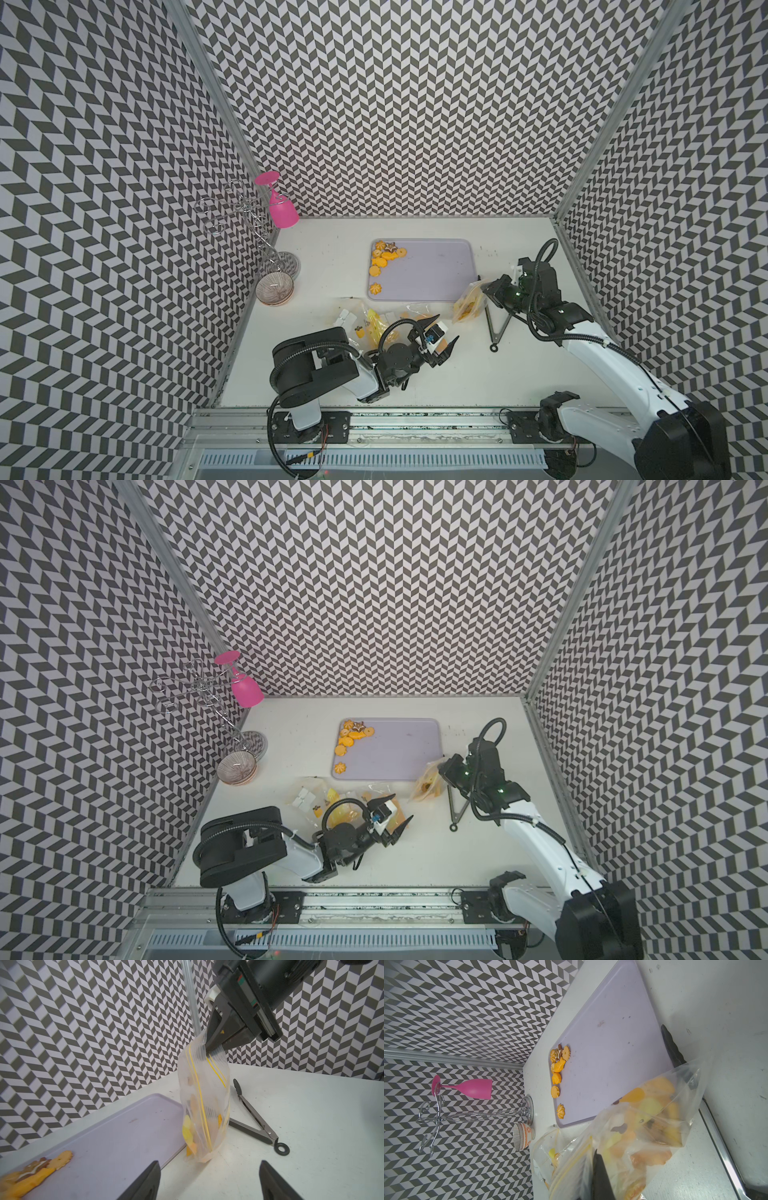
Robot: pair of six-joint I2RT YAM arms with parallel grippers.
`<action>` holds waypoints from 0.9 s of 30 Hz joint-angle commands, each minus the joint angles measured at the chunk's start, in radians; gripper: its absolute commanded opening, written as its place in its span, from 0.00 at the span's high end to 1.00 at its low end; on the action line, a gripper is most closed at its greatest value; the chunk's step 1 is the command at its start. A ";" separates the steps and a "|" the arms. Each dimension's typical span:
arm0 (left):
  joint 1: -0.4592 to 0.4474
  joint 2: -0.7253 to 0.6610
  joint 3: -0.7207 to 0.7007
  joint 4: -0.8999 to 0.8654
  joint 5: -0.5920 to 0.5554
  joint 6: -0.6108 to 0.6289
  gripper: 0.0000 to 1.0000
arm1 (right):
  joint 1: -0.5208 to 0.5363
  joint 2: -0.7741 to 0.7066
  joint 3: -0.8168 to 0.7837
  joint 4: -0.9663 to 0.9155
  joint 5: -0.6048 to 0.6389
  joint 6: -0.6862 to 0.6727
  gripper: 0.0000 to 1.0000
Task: Put the cookies into a resealable bag to prevent moisture
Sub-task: Close the ziploc bag at the center of the board.
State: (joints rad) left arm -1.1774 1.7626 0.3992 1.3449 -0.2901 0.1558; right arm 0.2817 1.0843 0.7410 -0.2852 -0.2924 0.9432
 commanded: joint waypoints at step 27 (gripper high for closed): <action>0.069 0.111 0.121 0.033 0.110 -0.031 0.75 | -0.022 -0.006 0.003 0.028 -0.051 -0.016 1.00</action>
State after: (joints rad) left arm -1.1156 1.8709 0.5037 1.3540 -0.1776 0.1329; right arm 0.2672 1.0843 0.7410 -0.2863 -0.3374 0.9348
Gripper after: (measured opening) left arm 0.263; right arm 0.047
